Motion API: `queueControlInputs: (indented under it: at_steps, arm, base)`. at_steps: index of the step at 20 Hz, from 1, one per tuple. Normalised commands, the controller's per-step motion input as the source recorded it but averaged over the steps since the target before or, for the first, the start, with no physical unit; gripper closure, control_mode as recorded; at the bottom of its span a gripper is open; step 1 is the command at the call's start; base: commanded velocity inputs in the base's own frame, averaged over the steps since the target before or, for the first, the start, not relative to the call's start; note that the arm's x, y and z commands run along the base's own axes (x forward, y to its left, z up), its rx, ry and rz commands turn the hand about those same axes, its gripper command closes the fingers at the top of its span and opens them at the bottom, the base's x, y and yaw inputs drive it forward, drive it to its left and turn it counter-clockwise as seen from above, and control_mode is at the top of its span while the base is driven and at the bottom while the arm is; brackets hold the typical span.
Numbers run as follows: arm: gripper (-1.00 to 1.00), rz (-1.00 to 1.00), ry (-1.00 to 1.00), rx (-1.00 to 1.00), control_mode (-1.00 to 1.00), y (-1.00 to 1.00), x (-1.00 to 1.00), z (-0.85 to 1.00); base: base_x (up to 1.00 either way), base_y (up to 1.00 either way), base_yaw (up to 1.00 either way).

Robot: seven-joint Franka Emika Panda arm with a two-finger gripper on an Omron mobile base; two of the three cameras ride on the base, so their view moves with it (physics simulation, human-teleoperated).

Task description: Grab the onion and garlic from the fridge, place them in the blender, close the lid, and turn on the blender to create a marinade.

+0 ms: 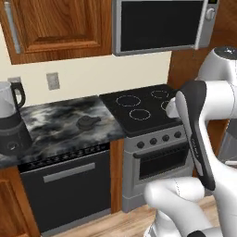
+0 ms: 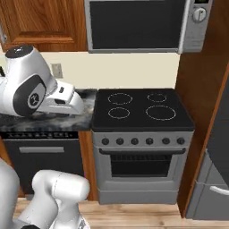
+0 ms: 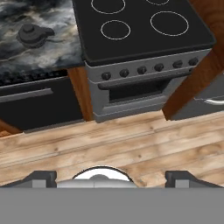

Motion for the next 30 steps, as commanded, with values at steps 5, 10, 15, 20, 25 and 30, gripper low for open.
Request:
queueControlInputs:
  at_steps: [5,10,15,20,25,30]
  arm:
    - [-1.0,0.0,0.0,0.0,1.0,0.0,0.0,0.0]
    - [-1.0,0.0,0.0,0.0,1.0,0.0,0.0,0.0]
    - [-1.0,0.0,0.0,0.0,1.0,0.0,0.0,0.0]
    - [-1.0,0.0,0.0,0.0,1.0,0.0,0.0,0.0]
    - [-1.0,0.0,0.0,0.0,1.0,0.0,0.0,0.0]
    - [-1.0,0.0,0.0,0.0,1.0,0.0,0.0,0.0]
  base:
    - [0.0,-1.0,-0.25]
    - [-0.04,-1.0,-0.36]
    - [-1.0,-0.98,-0.09]
    - [-0.51,-1.0,-0.06]
    - [0.07,-1.0,-0.05]
    - [0.67,-1.0,0.05]
